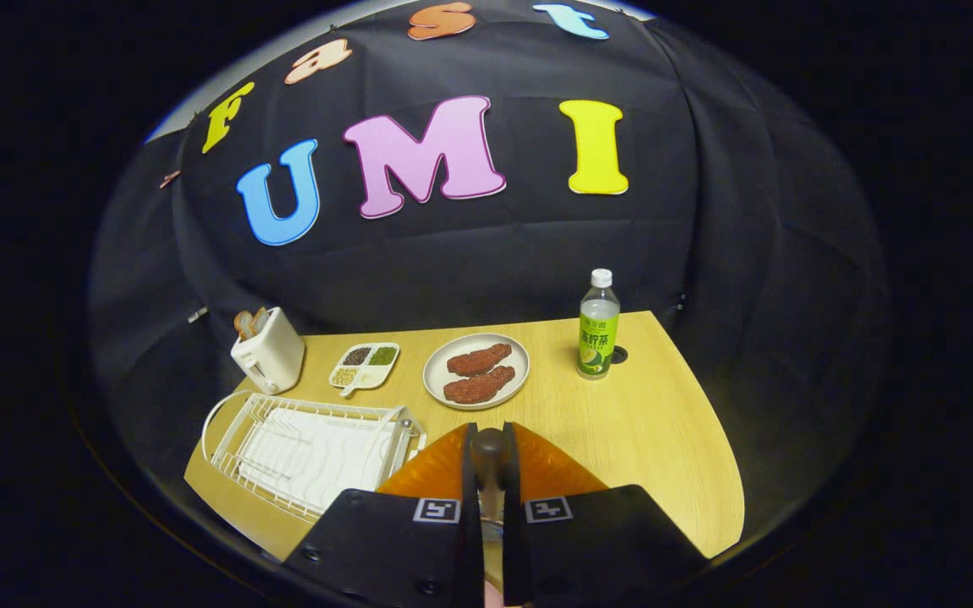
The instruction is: Take the plate from the dish rack, then take the spoon from the basket and place it into the plate.
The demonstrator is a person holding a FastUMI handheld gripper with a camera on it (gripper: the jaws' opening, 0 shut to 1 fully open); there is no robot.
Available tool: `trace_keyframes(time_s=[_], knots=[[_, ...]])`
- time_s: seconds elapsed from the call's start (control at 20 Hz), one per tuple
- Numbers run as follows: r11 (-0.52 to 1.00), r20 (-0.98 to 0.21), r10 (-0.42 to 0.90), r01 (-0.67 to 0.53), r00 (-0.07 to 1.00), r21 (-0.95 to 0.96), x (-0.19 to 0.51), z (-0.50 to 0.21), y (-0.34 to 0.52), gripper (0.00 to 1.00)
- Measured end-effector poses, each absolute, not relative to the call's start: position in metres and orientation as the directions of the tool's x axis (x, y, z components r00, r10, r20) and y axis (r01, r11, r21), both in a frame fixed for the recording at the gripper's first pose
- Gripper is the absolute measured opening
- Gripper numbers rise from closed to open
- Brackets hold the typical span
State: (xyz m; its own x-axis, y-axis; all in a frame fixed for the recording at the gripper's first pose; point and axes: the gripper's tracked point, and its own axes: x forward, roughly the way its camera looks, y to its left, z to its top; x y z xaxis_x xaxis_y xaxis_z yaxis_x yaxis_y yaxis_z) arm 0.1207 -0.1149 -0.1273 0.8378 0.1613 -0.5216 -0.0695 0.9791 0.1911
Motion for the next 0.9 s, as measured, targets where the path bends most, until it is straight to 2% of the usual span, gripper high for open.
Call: trace_keyframes(time_s=[0.25,0.55,0.9], knots=[[0.963,-0.558,0.162,-0.007,0.814,0.269,0.052,-0.126,-0.096,0.13],[0.945,-0.677,0.18,0.067,0.713,0.321,-0.034,-0.19,-0.051,0.13],[0.93,-0.753,0.143,0.174,0.642,0.325,-0.062,-0.24,-0.036,0.13]])
